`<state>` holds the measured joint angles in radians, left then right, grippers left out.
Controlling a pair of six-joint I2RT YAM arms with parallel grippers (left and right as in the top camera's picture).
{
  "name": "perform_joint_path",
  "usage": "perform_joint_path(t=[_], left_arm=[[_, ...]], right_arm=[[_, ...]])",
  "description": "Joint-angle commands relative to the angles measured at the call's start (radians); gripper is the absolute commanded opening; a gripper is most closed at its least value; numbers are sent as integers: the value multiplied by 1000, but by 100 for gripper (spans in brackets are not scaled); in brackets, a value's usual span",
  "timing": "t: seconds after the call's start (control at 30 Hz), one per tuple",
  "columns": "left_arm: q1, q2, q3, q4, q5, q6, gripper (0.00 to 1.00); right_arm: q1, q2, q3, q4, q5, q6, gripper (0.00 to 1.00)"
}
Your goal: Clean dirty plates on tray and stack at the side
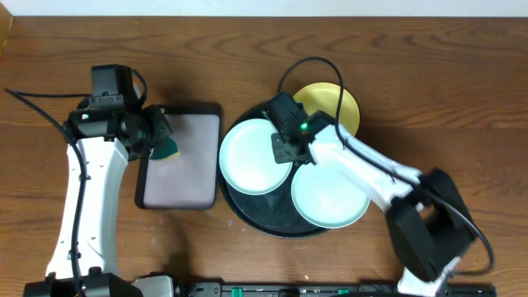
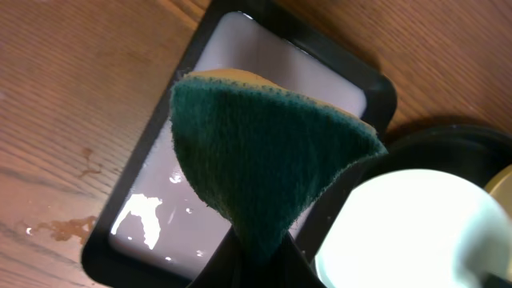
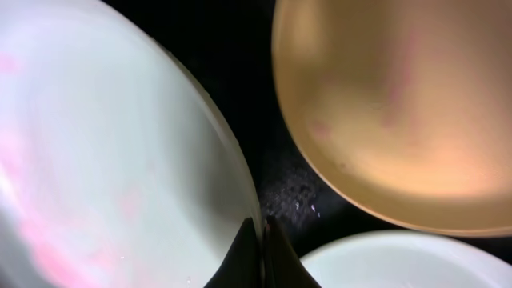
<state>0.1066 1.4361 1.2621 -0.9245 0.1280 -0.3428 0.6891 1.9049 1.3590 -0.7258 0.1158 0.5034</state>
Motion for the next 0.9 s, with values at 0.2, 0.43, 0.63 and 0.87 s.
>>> perform_joint_path(t=[0.2,0.43,0.63,0.87], left_arm=[[16,-5,18,-6,-13,29,8],[16,-5,18,-6,-14,33,8],[17,-5,18,-6,-14,33,7],[16,-5,18,-6,-14,33,8]], right_arm=[[201,-213,37,-46,621,-122,1],[335,-226,37,-52,908,-227,1],[448,-226,37,-53,1194,-232,1],[522,-226,37,-53,1426,-232,1]])
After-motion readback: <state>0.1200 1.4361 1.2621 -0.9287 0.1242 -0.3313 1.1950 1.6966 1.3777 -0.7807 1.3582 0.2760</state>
